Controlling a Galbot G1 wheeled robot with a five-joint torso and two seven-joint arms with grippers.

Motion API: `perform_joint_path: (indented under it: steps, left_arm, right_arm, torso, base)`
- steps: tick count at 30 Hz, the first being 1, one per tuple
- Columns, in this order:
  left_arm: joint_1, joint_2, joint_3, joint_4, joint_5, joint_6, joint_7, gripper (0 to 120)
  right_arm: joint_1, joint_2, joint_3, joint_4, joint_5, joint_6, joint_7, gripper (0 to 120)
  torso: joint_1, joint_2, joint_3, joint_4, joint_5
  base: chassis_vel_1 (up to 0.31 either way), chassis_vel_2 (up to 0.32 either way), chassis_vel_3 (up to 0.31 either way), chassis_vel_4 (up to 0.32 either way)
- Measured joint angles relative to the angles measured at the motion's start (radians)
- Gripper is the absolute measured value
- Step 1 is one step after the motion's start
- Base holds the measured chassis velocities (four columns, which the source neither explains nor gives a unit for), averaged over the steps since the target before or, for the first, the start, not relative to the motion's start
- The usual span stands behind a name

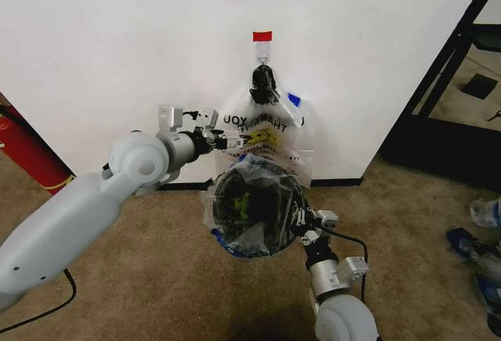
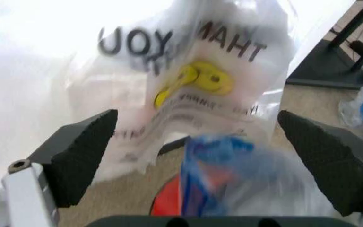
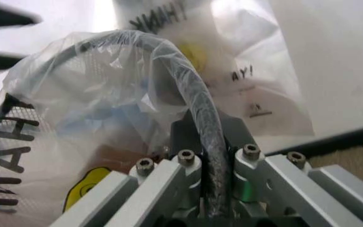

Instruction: Pick up the garbage bag from the wall and place it over the trash bin.

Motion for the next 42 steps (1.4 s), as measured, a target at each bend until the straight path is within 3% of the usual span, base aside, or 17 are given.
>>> perform_joint_path:
  steps: [1, 3, 4, 6, 11, 17, 24, 26, 30, 35, 42]
  left_arm:
    - [0.034, 0.01, -0.027, -0.027, 0.009, -0.008, -0.009, 100]
    - [0.159, 0.029, -0.105, -0.123, 0.053, -0.049, -0.031, 100]
    - [0.159, 0.029, -0.105, -0.123, 0.053, -0.049, -0.031, 100]
    - [0.278, 0.014, -0.15, -0.182, 0.104, -0.098, -0.042, 100]
    - [0.443, -0.04, -0.195, -0.217, 0.173, -0.2, -0.039, 100]
    - [0.742, -0.092, -0.308, -0.248, 0.23, -0.388, 0.036, 100]
    - [0.836, -0.16, -0.342, -0.24, 0.326, -0.453, 0.057, 100]
    - [0.845, -0.213, -0.349, -0.243, 0.426, -0.463, 0.057, 100]
    - [0.875, -0.264, -0.382, -0.266, 0.53, -0.464, 0.042, 100]
    - [0.906, -0.272, -0.412, -0.278, 0.578, -0.466, 0.04, 100]
    - [0.921, -0.285, -0.423, -0.298, 0.591, -0.463, 0.04, 100]
  right_arm:
    - [0.0, 0.007, -0.001, 0.004, 0.027, -0.013, 0.017, 1]
    - [0.001, 0.024, 0.002, 0.014, 0.102, -0.051, 0.067, 1]
    - [0.001, 0.024, 0.002, 0.014, 0.102, -0.051, 0.067, 1]
    - [-0.002, 0.043, 0.02, 0.031, 0.174, -0.079, 0.116, 1]
    - [-0.008, 0.078, 0.064, 0.068, 0.284, -0.133, 0.211, 1]
    - [0.016, 0.101, 0.077, 0.054, 0.345, -0.183, 0.286, 1]
    - [0.024, 0.122, 0.065, 0.004, 0.32, -0.193, 0.284, 1]
    - [0.037, 0.137, 0.06, -0.039, 0.303, -0.195, 0.278, 1]
    - [0.071, 0.148, 0.044, -0.112, 0.28, -0.202, 0.266, 1]
    - [0.087, 0.152, 0.039, -0.159, 0.266, -0.209, 0.239, 1]
    - [0.087, 0.158, 0.041, -0.201, 0.231, -0.208, 0.197, 26]
  torso:
    - [0.0, 0.0, 0.0, -0.0009, -0.0002]
    - [0.0, 0.0, 0.0, 0.0001, 0.0012]
    - [0.0, 0.0, 0.0, 0.0001, 0.0012]
    - [0.0, 0.0, 0.0, 0.0002, -0.0001]
    - [0.0, 0.0, 0.0, -0.0015, 0.0]
    - [0.0, 0.0, 0.0, 0.0, 0.0003]
    - [0.0, 0.0, 0.0, -0.0003, 0.0004]
    - [0.0, 0.0, 0.0, -0.0011, 0.0001]
    - [0.0, 0.0, 0.0, -0.0003, 0.0003]
    - [0.0, 0.0, 0.0, -0.0003, 0.0003]
    - [0.0, 0.0, 0.0, -0.0005, 0.0002]
  base:
    - [0.0, 0.0, 0.0, 0.0]
    - [0.0, 0.0, 0.0, 0.0]
    - [0.0, 0.0, 0.0, 0.0]
    - [0.0, 0.0, 0.0, 0.0]
    - [0.0, 0.0, 0.0, 0.0]
    - [0.0, 0.0, 0.0, 0.0]
    - [0.0, 0.0, 0.0, 0.0]
    - [0.0, 0.0, 0.0, 0.0]
    - [0.0, 0.0, 0.0, 0.0]
    - [0.0, 0.0, 0.0, 0.0]
    - [0.0, 0.0, 0.0, 0.0]
